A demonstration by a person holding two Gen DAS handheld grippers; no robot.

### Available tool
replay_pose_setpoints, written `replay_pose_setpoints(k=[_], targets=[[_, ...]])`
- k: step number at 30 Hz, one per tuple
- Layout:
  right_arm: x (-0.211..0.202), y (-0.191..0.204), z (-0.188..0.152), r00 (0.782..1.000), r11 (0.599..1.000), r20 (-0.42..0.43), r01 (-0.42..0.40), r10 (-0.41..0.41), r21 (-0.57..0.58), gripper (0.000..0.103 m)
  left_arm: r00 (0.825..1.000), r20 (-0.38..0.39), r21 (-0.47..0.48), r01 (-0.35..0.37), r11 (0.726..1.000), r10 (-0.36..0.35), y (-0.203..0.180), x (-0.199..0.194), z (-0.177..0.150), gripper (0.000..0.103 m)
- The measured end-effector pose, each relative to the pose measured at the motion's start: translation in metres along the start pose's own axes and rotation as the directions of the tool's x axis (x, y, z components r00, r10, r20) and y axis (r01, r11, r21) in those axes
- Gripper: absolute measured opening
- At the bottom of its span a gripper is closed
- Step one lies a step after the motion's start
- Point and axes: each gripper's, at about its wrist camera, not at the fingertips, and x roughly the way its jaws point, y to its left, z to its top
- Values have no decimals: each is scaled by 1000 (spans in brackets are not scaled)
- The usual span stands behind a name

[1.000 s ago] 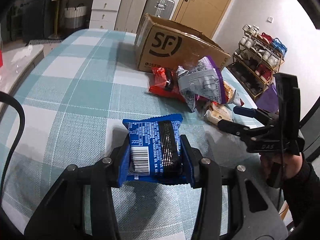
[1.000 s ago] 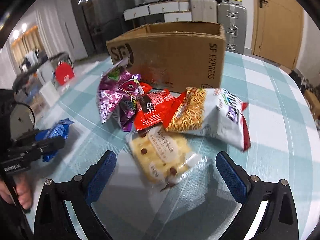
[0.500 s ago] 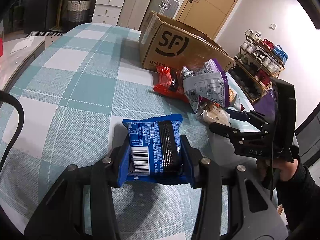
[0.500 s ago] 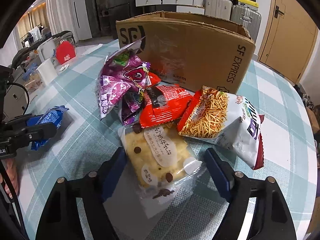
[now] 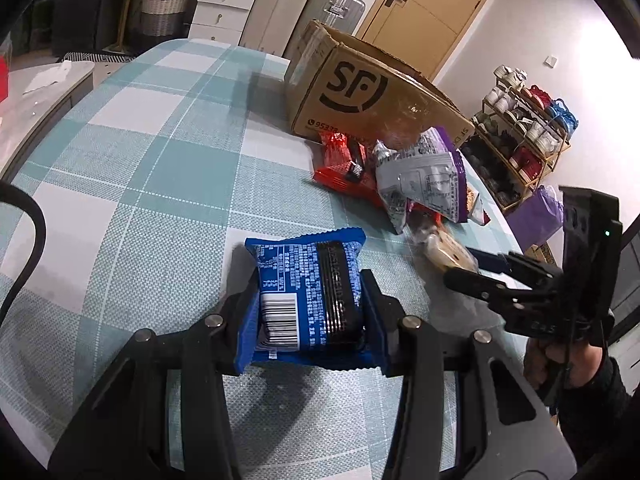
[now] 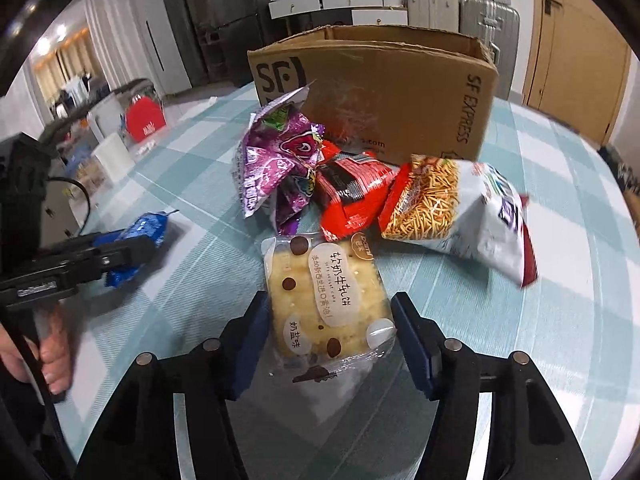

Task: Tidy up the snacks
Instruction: 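Grasp the cream bread bun with the right gripper while the left gripper holds the cookie pack, then carry the cookie pack and bread bun over the cardboard box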

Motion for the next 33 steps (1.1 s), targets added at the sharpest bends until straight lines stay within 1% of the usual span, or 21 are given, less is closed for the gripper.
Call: replay_pose_setpoints(k=[3,6,8,12,16,18,20,21,23,27,33], targets=[[-10,-5,-7,999,997,18,-46,45,68,61,1000,0,-2,-3,1000,3,0,0,-1,42],[-18,-6,-11,998,994,37,-58,55,90,61,1000,1,-2,-4,1000,4,0,-1,-1,42],[-35,-2,-19,994,991,81,-87,78,105,61,1000,0,-1,-6,1000,6,-1,-1,-1,42],[-55,3,-30,988,986,129,-105,88,126,60,1000,0,5,-16,1000,16,-1,-1,-1,42],[-65,2,-38,984,982,154,-112,88,154,60,999,5,6,-39,999,39,-2,-2,-1,42],[-77,-3,-47,977,970,188,-143,106,196,60,998,14,7,-56,998,56,-2,-4,-2,42],[-85,-5,-51,972,966,208,-153,110,207,60,997,17,10,-79,997,78,-3,-7,-4,42],[-92,-2,-52,973,972,213,-132,90,192,60,996,15,14,-94,995,94,-4,-8,-6,42],[-98,1,-51,972,981,224,-107,69,161,60,996,4,25,-91,996,91,-9,-11,-10,42],[-123,10,-46,958,985,275,-119,81,125,60,995,24,46,-93,995,92,-20,-25,-9,42],[-149,24,-37,936,986,333,-149,114,81,60,992,63,88,-114,990,108,-39,-53,3,42]])
